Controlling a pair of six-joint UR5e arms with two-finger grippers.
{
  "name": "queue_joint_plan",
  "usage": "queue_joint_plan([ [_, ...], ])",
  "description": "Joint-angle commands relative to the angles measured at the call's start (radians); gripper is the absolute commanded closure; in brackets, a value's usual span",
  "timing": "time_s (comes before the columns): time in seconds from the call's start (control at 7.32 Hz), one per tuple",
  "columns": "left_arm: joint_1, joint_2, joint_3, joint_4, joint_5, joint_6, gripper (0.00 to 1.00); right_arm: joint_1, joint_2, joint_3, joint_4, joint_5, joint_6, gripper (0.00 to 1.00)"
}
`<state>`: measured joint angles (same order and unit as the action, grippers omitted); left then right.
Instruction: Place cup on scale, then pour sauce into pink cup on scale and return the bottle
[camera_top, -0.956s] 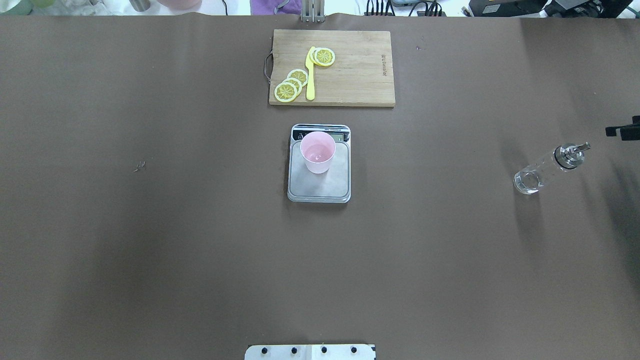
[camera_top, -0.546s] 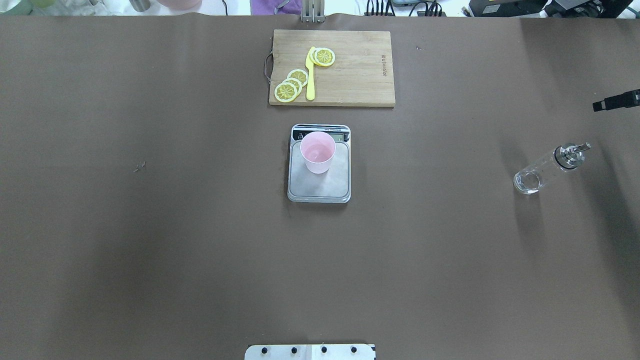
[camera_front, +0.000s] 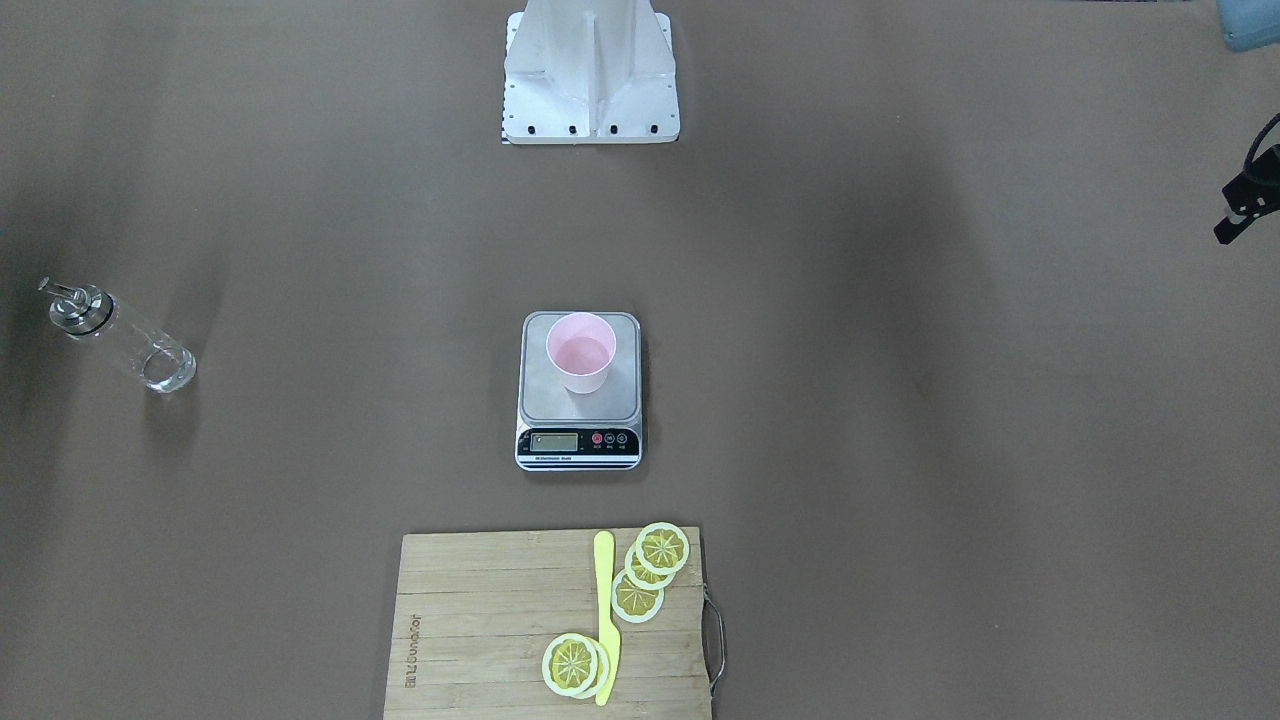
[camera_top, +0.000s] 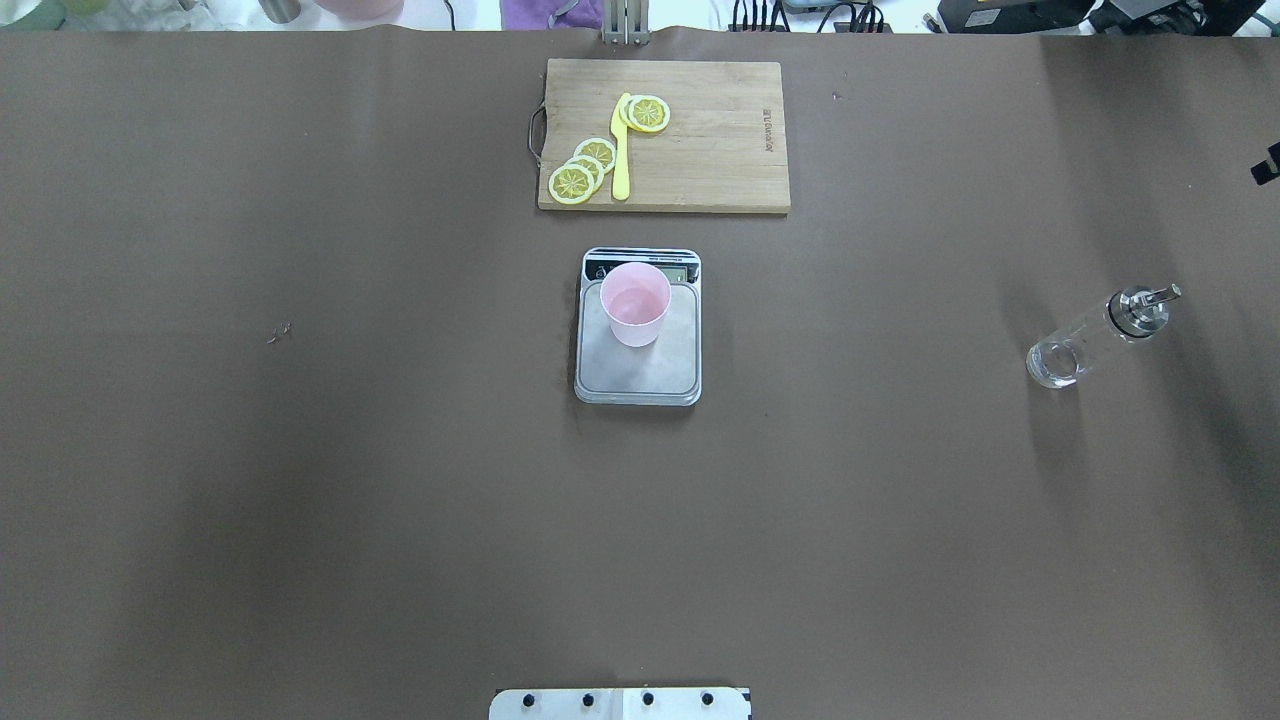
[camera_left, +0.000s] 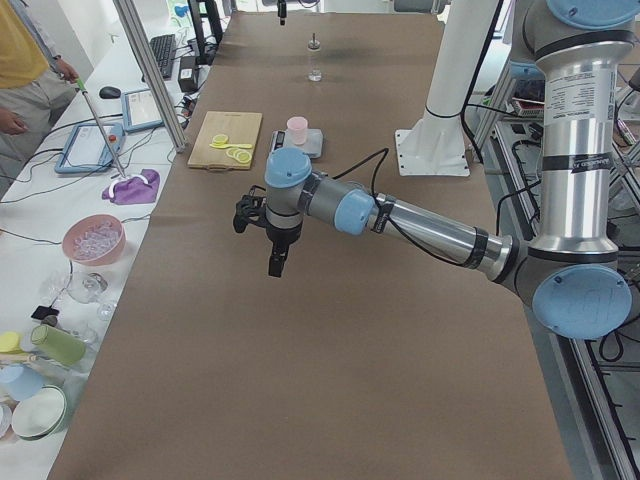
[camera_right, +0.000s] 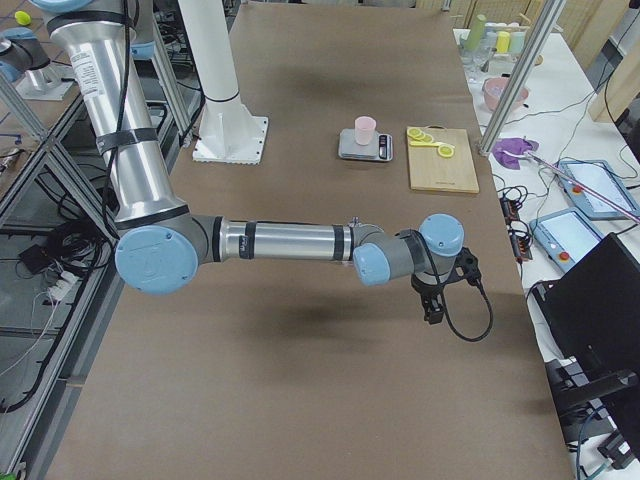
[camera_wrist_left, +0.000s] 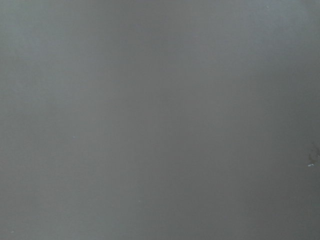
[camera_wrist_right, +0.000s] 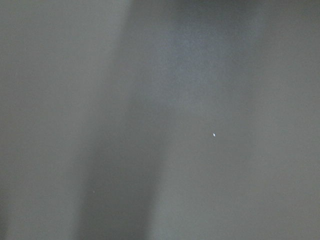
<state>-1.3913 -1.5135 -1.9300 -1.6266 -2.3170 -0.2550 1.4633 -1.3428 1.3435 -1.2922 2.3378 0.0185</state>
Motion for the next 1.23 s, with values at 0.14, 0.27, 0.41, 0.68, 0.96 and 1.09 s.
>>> queue_joint_plan([
  [0.14,-0.002,-0.007,0.081,0.02,-0.016,0.013,0.02,0.078,-0.253,0.238,-0.036,-0.052,-0.034,0.0],
  [0.27,-0.008,0.01,0.082,0.024,-0.1,0.013,0.02,0.084,-0.287,0.237,-0.041,-0.051,-0.032,0.0],
  [0.41,-0.012,0.031,0.08,0.018,-0.132,0.013,0.02,0.084,-0.309,0.24,-0.038,-0.045,-0.032,0.0],
  [0.68,-0.069,0.045,0.066,0.019,-0.139,0.013,0.02,0.084,-0.375,0.291,-0.03,-0.028,-0.035,0.0],
  [0.96,-0.072,0.076,0.04,0.011,-0.139,0.013,0.02,0.084,-0.439,0.338,-0.036,-0.018,-0.035,0.0],
  [1.09,-0.072,0.076,0.034,0.007,-0.133,0.014,0.02,0.084,-0.459,0.35,-0.038,-0.014,-0.034,0.0],
])
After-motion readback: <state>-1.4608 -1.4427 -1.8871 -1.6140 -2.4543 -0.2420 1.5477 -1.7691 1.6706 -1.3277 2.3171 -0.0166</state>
